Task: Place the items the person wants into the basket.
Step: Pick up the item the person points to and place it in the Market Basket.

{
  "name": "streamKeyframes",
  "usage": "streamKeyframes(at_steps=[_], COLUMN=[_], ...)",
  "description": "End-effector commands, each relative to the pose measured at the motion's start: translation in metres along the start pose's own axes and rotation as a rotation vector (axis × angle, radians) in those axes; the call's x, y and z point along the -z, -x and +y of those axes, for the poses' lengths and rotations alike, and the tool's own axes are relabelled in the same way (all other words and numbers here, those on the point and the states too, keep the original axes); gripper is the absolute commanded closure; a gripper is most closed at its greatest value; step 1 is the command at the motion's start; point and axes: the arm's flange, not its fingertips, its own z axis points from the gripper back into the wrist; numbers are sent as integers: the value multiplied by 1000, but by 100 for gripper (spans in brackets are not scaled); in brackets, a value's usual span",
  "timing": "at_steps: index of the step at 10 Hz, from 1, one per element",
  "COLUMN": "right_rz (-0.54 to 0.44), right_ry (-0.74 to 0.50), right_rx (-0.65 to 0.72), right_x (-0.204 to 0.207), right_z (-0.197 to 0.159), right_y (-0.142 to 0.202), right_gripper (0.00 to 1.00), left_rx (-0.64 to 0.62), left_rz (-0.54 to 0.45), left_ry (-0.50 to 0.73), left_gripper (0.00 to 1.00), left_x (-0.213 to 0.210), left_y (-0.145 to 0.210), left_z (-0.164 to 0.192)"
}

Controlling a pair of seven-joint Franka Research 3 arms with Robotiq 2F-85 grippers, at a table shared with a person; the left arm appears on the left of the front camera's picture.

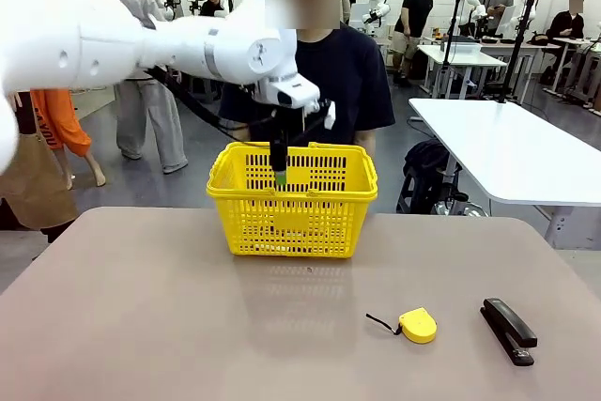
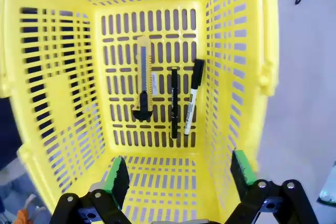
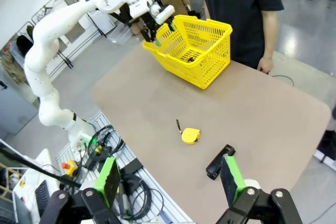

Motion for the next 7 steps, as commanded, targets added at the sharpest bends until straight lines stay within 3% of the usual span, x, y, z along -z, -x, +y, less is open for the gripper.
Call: streamKeyframes(at_steps=[1, 5, 7], right_rz=[-20, -20, -20], right_ry=[-20, -20, -20], right_rx=[-17, -17, -17], right_x=[-1, -1, -1], right_z=[0, 0, 0], right_y=[-2, -2, -2], right_gripper=[0, 0, 0], left_rx=[-13, -62, -117], left_rz=[-49, -126, -144], left_ry=[-29, -125, -135], left_gripper=[0, 0, 0], left_x=[-50, -79, -76], left_y=[47, 173, 232], left_z=[-57, -155, -179])
